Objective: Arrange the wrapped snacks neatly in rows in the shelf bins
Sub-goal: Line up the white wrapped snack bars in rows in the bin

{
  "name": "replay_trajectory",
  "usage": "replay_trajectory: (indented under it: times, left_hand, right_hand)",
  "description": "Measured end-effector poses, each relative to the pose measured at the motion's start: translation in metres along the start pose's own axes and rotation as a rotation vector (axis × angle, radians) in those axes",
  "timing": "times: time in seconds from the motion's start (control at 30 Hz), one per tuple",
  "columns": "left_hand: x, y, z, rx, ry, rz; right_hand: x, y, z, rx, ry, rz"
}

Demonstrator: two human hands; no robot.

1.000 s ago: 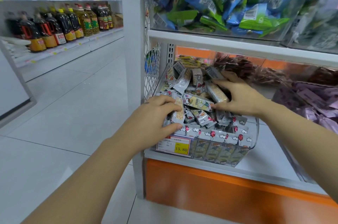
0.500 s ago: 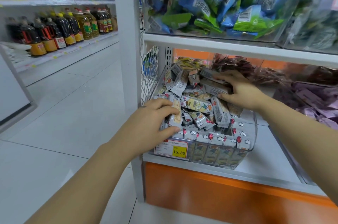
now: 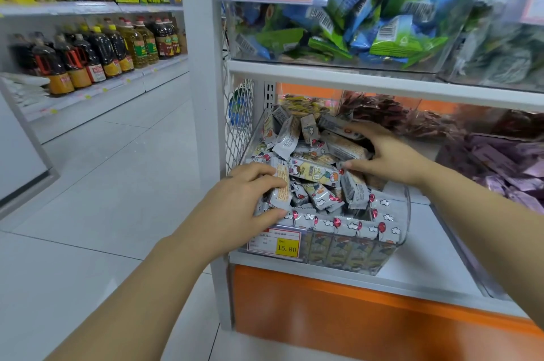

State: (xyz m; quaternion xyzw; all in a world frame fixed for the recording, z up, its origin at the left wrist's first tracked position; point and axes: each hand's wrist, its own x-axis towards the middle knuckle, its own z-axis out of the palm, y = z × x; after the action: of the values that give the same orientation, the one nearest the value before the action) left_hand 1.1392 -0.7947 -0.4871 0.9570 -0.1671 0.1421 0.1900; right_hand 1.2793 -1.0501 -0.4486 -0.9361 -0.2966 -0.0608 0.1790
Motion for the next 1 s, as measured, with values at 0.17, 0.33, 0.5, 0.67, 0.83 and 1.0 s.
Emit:
replay_trajectory:
  times: [0.17,0.33,0.5,0.67,0.83,1.0]
  left_hand:
    - [-0.002,-0.002,-0.003,-0.009,0.009,-0.008]
    - [-0.003,-0.003,-0.008,0.0,-0.017,-0.014]
    - [-0.008,-0.008,-0.022,-0.023,-0.082,-0.071]
    - [-0.013,-0.011,-0.019,0.09,-0.093,-0.081]
    - [-0.018,-0.011,-0.02,0.139,0.077,-0.025]
    - [-0.021,-0.014,-0.026,0.112,0.375,-0.008]
  right_hand:
    - [-0.017,-0.014,-0.007,-0.034,0.12,-0.007]
    - [-0.034,-0.053,-0.003,0.036,0.114,-0.141]
    - [-0.038,-0.101,0.025,0.097,-0.201,-0.207]
    - [-0.031,-0.115,0.048,0.188,-0.25,-0.157]
    - [-0.032,-0.113,0.044,0.286,-0.006,-0.117]
    - [-0.039,-0.099,0.024,0.474,0.331,0.018]
